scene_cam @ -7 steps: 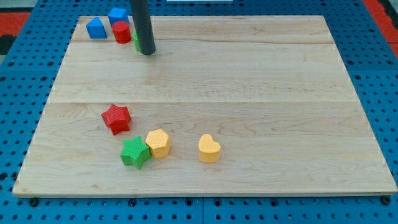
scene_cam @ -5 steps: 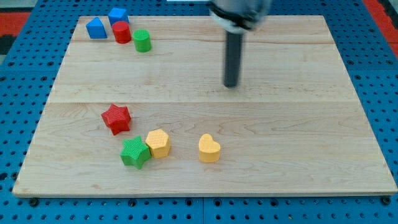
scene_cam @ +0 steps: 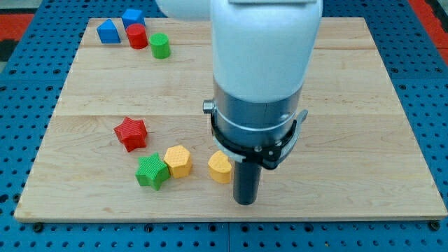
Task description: Move the yellow heart near to the green circle
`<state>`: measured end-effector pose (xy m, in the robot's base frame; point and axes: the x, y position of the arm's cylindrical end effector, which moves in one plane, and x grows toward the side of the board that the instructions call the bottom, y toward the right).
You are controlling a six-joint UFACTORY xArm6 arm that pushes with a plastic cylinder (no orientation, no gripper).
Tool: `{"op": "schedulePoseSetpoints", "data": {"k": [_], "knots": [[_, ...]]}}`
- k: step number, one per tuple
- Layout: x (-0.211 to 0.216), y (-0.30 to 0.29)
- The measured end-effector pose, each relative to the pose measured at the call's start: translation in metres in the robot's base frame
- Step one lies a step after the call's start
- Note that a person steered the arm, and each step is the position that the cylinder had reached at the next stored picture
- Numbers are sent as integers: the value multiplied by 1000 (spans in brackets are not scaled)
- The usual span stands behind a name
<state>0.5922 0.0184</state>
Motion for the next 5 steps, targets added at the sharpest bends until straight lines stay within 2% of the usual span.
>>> {"op": "schedulePoseSetpoints", "data": {"k": [1,2,3,4,5], "knots": [[-42,-11],[-67,-12],[-55,-39],[-54,-16],[-52,-54]]}}
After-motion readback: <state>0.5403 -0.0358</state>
